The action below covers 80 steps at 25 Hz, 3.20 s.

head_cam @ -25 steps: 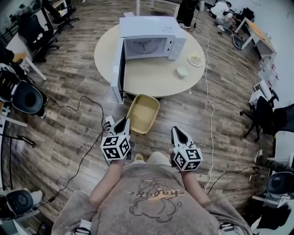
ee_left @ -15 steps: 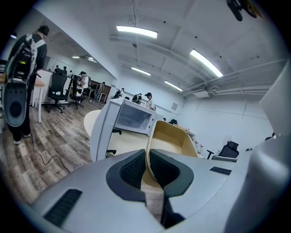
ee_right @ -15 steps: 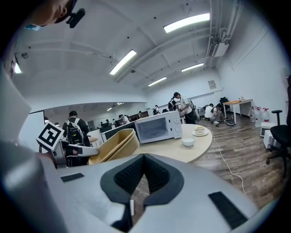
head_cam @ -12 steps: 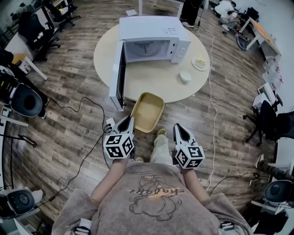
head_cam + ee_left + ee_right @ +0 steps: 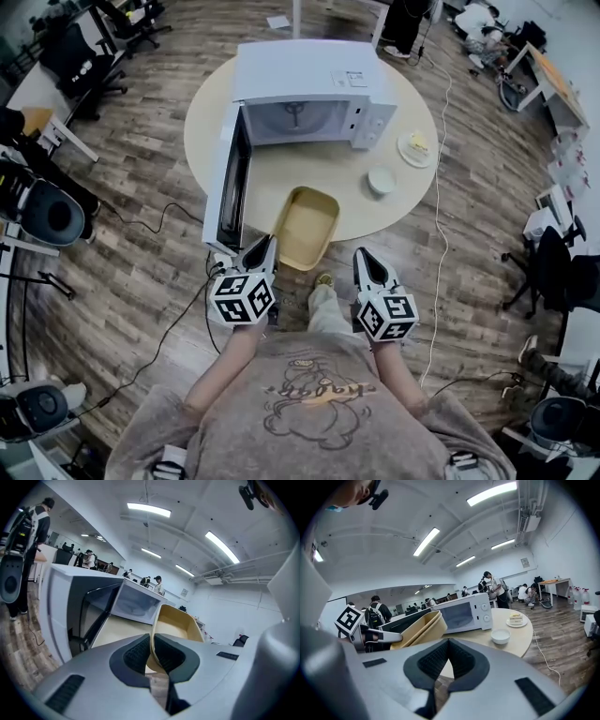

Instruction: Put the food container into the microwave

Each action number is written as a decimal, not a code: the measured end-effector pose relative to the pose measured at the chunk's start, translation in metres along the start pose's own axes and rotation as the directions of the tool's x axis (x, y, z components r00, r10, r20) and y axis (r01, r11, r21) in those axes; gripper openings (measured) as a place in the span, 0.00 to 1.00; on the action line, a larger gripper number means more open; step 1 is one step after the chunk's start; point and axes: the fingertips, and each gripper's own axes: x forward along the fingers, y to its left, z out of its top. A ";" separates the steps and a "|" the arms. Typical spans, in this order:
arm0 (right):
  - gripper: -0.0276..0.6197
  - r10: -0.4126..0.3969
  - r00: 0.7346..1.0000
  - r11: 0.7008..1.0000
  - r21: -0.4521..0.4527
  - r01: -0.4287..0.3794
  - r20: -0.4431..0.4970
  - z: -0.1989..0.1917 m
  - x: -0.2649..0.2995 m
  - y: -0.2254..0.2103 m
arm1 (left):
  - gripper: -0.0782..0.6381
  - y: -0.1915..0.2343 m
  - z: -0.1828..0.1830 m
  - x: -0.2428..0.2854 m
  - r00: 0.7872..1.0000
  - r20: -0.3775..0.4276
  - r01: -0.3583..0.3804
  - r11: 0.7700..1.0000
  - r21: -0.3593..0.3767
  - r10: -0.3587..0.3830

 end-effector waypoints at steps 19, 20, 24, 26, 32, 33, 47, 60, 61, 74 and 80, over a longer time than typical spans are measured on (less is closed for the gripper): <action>0.04 0.172 0.984 0.984 -0.029 -0.173 -0.050 0.078 0.123 -0.091 | 0.18 0.011 0.060 0.116 0.978 0.051 -0.197 0.978 -0.064 0.200; 0.04 0.183 0.982 0.982 -0.032 -0.185 -0.055 0.079 0.129 -0.094 | 0.18 0.013 0.061 0.120 0.976 0.055 -0.208 0.976 -0.069 0.212; 0.04 0.217 0.973 0.975 -0.032 -0.220 -0.071 0.083 0.147 -0.097 | 0.18 0.016 0.067 0.132 0.968 0.061 -0.237 0.968 -0.081 0.242; 0.04 0.229 0.971 0.972 -0.032 -0.232 -0.070 0.087 0.154 -0.097 | 0.18 0.019 0.069 0.136 0.965 0.061 -0.249 0.965 -0.081 0.254; 0.04 0.229 0.972 0.972 -0.032 -0.231 -0.058 0.098 0.171 -0.106 | 0.18 0.026 0.076 0.152 0.961 0.060 -0.263 0.961 -0.083 0.268; 0.04 0.228 0.972 0.973 -0.032 -0.230 -0.056 0.100 0.174 -0.107 | 0.18 0.028 0.078 0.154 0.961 0.058 -0.263 0.961 -0.085 0.269; 0.04 0.201 0.979 0.979 -0.034 -0.202 -0.033 0.123 0.206 -0.103 | 0.18 0.061 0.093 0.193 0.963 0.006 -0.268 0.960 -0.078 0.270; 0.04 0.190 0.981 0.981 -0.035 -0.191 -0.040 0.125 0.216 -0.095 | 0.18 0.089 0.105 0.237 0.964 -0.011 -0.266 0.957 -0.113 0.267; 0.04 0.186 0.982 0.982 -0.033 -0.188 -0.040 0.124 0.216 -0.096 | 0.18 0.091 0.106 0.240 0.963 -0.012 -0.267 0.957 -0.113 0.268; 0.04 0.156 0.987 0.987 -0.020 -0.157 -0.050 0.120 0.218 -0.097 | 0.18 0.107 0.122 0.288 0.966 -0.023 -0.259 0.960 -0.101 0.258; 0.04 0.144 0.988 0.989 -0.011 -0.144 -0.054 0.118 0.223 -0.100 | 0.18 0.112 0.128 0.310 0.966 -0.031 -0.257 0.963 -0.085 0.255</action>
